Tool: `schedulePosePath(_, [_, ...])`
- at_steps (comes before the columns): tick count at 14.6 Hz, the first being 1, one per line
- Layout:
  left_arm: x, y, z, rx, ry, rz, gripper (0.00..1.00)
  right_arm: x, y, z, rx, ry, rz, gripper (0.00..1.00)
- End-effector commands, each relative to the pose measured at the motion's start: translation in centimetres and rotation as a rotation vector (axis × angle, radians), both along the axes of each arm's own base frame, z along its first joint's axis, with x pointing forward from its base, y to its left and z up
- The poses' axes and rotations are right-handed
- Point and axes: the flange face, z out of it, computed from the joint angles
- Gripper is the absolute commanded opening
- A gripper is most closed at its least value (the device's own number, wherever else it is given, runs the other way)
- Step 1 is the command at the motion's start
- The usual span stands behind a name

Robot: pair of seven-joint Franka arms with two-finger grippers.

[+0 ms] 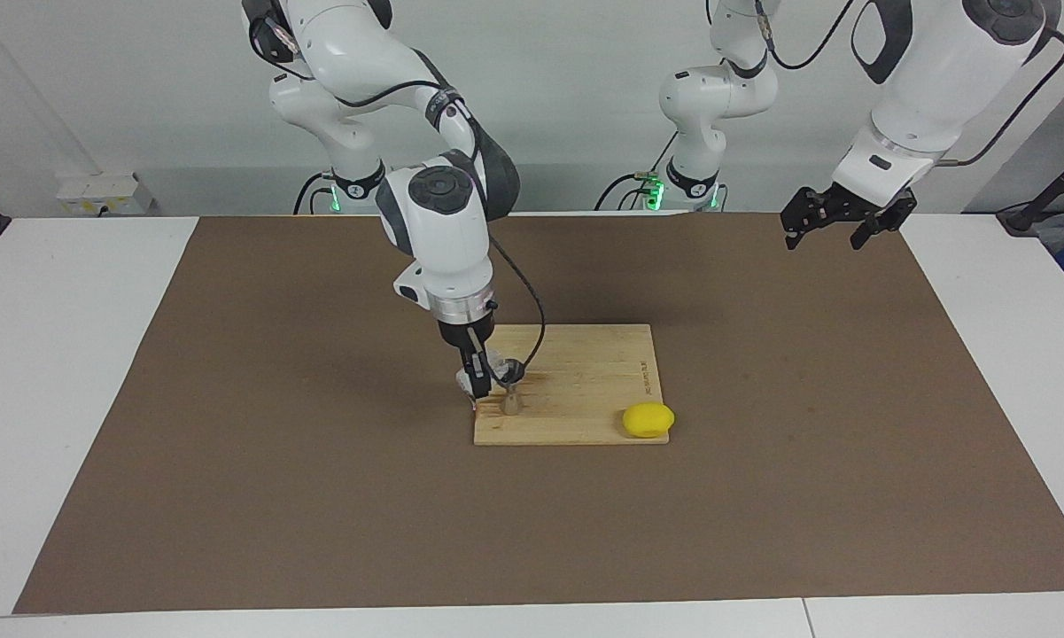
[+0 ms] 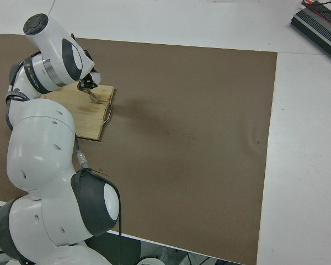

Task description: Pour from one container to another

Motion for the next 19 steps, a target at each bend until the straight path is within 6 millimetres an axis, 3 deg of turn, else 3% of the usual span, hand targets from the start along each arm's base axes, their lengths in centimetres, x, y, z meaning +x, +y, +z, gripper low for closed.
schedulePosePath(1, [0.0,1.2,0.6,-0.022,-0.016,0.011,1.0,0.3,0.0,0.6,-0.028,-0.013,-0.017,0.0])
schedulePosePath(9, [-0.4,1.4,0.3,-0.035,-0.021,0.02,1.0,-0.1,0.6,0.7,-0.061,-0.022,0.007,0.0])
schedulePosePath(15, [-0.4,0.1,0.1,-0.036,-0.027,-0.006,1.0,-0.3,1.1,0.7,-0.083,-0.036,0.028,0.0])
schedulePosePath(19, [-0.3,1.3,0.1,-0.035,-0.027,0.014,1.0,-0.4,1.2,0.6,-0.098,-0.036,0.035,0.0])
